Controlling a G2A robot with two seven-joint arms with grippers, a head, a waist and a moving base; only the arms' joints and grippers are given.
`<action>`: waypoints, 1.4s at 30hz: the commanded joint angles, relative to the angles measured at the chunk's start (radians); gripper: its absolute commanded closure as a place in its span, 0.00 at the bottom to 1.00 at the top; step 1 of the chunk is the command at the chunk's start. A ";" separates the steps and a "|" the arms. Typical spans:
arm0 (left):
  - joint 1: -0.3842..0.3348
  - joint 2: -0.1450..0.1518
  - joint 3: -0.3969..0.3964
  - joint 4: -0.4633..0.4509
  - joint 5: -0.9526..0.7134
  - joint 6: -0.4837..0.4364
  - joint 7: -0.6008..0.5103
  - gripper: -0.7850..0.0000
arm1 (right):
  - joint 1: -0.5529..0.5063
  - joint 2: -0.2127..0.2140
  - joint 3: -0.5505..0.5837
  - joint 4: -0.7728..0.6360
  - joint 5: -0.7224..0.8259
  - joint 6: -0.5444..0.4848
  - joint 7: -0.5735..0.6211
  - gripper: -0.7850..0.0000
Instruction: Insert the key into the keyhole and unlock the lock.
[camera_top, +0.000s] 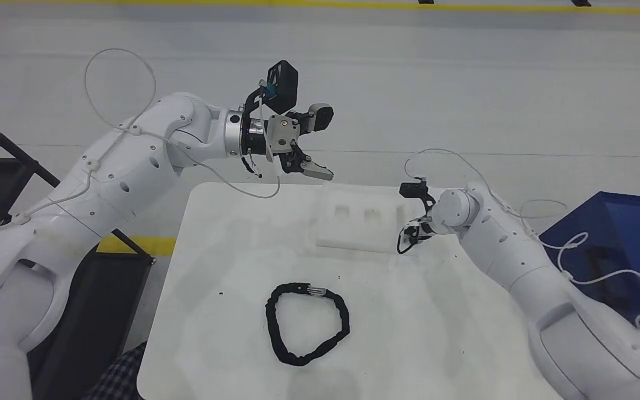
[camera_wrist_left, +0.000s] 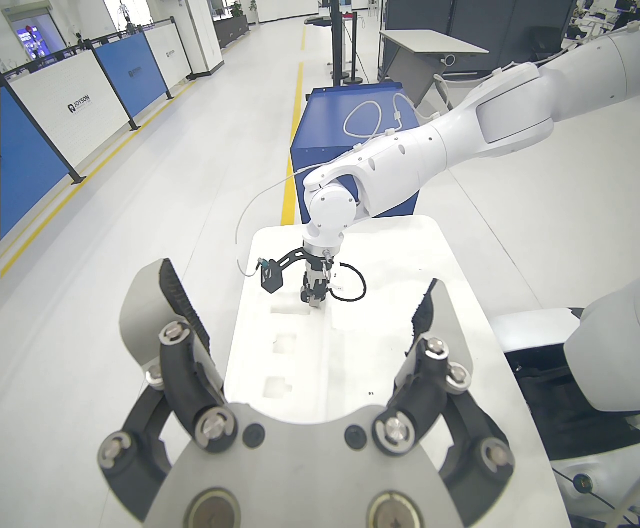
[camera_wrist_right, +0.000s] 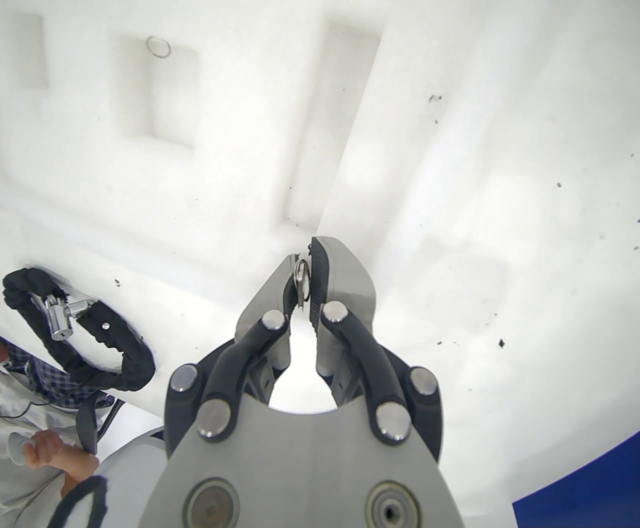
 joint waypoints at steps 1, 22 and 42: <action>0.000 0.000 0.000 0.000 0.000 0.000 0.000 0.00 | 0.002 0.000 0.003 -0.006 -0.007 0.004 0.002 1.00; 0.000 0.000 0.000 0.000 0.000 0.000 0.000 0.00 | -0.085 0.092 0.144 -0.348 -0.150 0.126 0.036 1.00; 0.000 0.000 0.000 0.000 0.000 0.000 0.000 0.00 | -0.568 0.259 0.674 -1.095 -0.006 0.012 0.009 1.00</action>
